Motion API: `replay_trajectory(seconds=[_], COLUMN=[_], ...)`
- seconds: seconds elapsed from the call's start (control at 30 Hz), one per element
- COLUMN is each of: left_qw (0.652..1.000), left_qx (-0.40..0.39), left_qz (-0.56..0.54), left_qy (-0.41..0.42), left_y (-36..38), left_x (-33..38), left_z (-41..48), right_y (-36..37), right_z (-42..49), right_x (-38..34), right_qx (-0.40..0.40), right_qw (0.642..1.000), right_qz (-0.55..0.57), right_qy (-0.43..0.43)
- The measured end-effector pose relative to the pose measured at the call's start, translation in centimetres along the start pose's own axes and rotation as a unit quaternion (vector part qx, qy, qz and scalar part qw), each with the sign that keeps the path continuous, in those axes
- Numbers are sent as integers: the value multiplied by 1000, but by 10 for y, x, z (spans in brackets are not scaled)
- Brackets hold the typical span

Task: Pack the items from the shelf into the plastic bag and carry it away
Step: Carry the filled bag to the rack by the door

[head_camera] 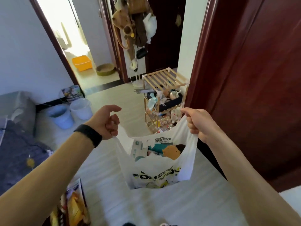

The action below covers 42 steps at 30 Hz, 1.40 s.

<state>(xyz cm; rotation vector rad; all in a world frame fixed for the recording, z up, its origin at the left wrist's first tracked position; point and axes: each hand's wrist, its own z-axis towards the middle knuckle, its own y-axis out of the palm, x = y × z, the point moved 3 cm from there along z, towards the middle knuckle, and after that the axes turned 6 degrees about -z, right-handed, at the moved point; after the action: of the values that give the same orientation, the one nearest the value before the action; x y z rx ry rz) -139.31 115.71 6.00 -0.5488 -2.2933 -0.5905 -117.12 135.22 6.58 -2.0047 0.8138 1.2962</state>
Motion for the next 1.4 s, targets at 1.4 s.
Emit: replay_trajectory(seconds=[1.4], left_qw=[911], left_qx=[-343], left_qz=[227], left_qy=[11], left_y=[307], left_x=[586], left_z=[511], right_y=[50], right_z=[516], right_x=[-335], right_qx=[386], right_qw=[901], right_qz=[175], right_qy=[-91])
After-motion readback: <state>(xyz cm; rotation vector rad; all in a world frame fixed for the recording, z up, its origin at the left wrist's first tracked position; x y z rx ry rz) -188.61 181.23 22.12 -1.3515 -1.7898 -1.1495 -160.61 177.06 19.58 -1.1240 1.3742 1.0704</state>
